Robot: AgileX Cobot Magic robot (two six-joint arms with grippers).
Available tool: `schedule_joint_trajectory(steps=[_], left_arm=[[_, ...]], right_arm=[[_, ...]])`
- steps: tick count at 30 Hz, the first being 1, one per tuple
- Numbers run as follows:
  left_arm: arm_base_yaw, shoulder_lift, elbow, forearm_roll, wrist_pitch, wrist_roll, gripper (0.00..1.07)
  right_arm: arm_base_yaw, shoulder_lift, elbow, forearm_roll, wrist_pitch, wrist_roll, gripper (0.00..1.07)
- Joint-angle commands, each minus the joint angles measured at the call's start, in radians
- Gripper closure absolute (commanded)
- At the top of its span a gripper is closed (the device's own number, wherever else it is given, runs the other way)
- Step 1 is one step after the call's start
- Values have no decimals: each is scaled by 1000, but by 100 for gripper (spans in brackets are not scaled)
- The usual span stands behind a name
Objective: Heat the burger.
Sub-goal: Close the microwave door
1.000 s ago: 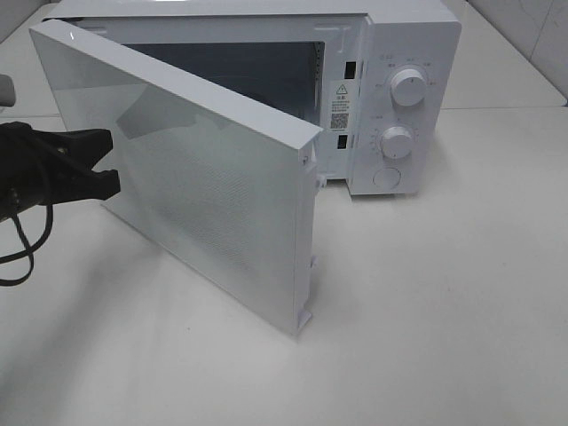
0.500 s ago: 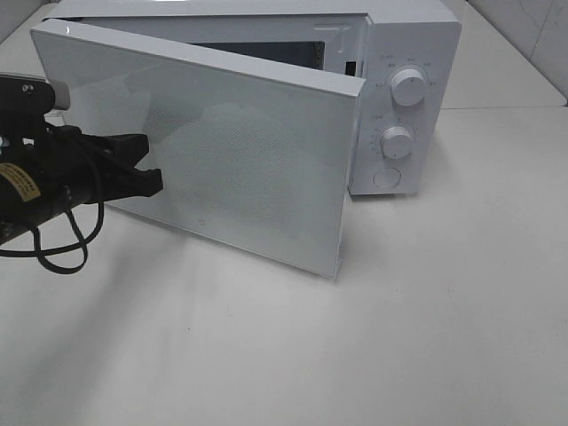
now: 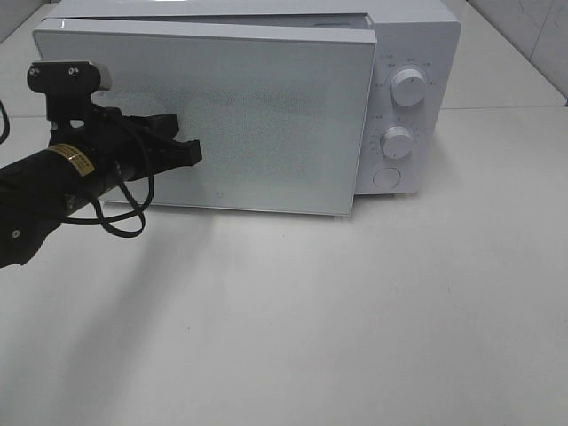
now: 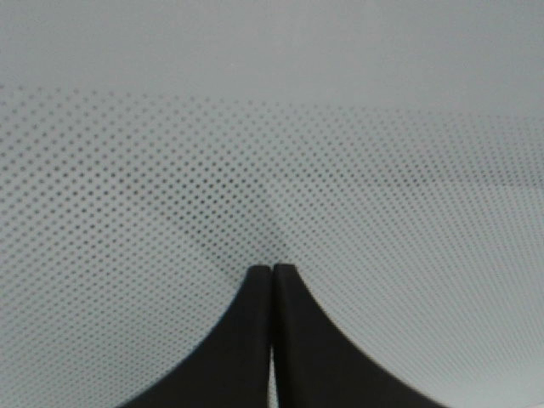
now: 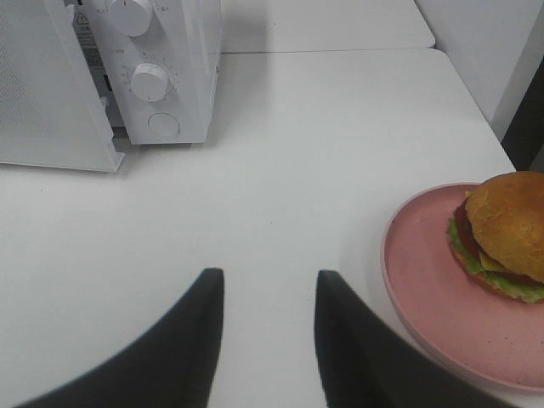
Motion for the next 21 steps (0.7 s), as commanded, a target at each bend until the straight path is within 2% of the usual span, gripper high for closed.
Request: schedule_joint_trajectory(steps=[1,8,21], left_arm=[[-12,9,-35,-22,7,7,107],[-12,29,-90,-27,29,17,107],[-12,29,-134,-54,38,38,107]], right_arm=[[-3,-29,1,0,-7,2,69],[-3,-29,1,0,-7,2,69],[-3,-29,1,0,-7,2,69]])
